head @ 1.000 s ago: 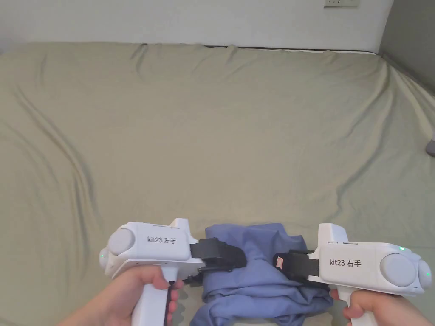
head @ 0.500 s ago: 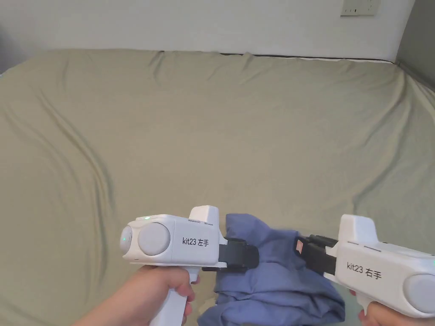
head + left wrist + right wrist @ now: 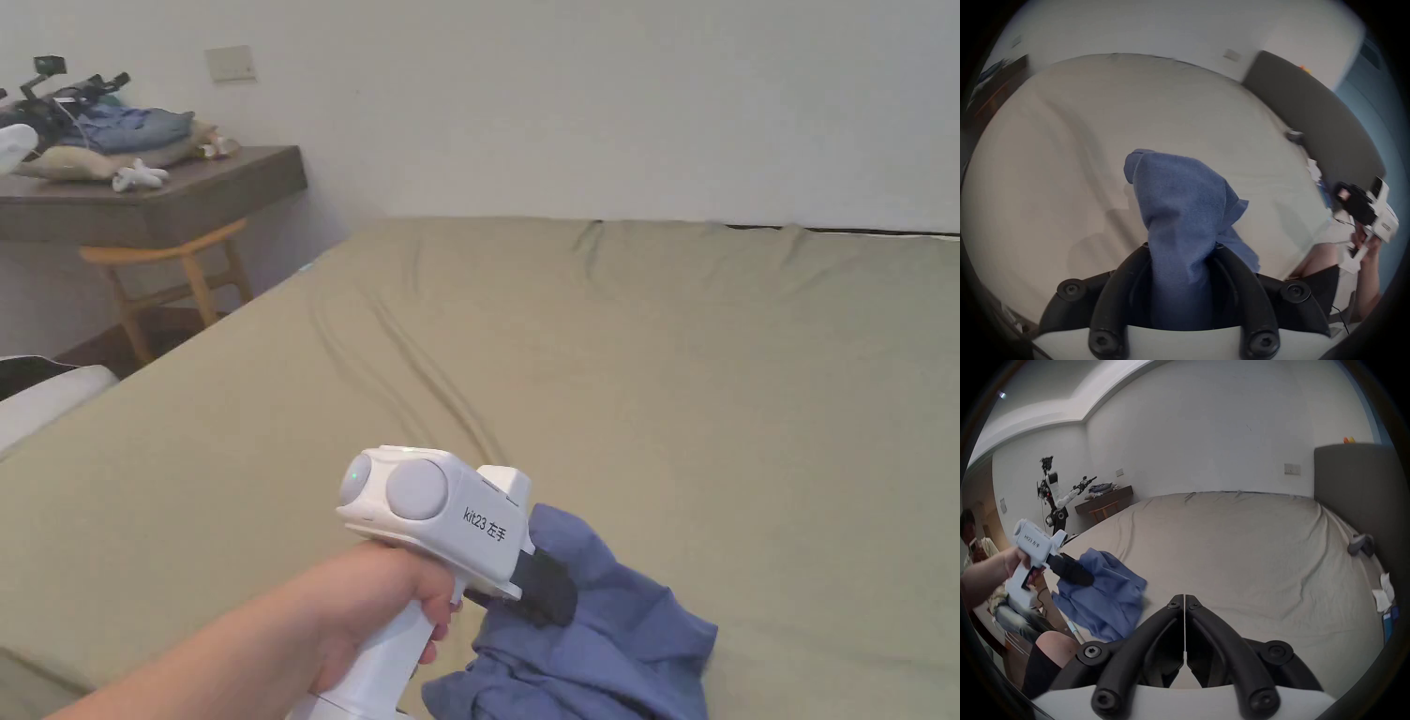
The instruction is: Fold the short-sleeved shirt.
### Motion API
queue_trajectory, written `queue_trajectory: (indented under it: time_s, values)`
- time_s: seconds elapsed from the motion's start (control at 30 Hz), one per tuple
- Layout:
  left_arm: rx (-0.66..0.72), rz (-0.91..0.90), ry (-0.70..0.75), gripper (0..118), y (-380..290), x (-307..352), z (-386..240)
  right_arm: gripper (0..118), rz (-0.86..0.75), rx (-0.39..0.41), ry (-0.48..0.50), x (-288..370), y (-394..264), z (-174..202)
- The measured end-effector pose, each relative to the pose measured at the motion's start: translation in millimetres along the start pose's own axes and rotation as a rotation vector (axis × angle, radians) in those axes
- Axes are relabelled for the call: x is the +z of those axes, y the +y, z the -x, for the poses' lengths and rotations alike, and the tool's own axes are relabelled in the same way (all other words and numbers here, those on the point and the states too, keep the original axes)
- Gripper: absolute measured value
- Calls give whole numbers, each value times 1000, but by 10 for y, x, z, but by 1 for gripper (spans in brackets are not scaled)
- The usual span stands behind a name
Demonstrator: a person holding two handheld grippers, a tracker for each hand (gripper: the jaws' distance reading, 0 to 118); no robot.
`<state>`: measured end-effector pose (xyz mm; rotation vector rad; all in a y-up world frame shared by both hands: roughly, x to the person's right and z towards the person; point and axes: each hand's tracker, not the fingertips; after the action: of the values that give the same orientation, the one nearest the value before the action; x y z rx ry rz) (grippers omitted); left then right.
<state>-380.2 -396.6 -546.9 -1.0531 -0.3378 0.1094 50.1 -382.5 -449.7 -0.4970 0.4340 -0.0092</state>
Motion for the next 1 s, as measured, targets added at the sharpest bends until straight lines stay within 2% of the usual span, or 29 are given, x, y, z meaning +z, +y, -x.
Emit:
queue_trajectory:
  time_s: [0.27,0.43,0.6,0.83,0.87,0.9,0.97,1.0]
  values:
    - [191,-7,306,25,-147,352,1752,1,-47,106,24,-317,282,815]
    - [222,35,510,25,-299,548,2610,1,-35,142,81,-545,379,1177]
    - [98,100,743,24,-298,558,2975,1,-22,151,102,-704,383,1336]
    - [8,106,819,27,-149,464,3035,1,6,155,87,-776,343,1331]
    - [23,102,819,39,-147,473,3022,1,6,152,85,-770,346,1313]
    - [41,86,837,56,-148,475,3019,1,6,147,82,-766,349,1281]
    - [22,-10,913,104,-160,525,2964,1,1,142,76,-737,364,1248]
    - [8,-54,898,112,-169,587,2917,1,-3,140,75,-717,373,1232]
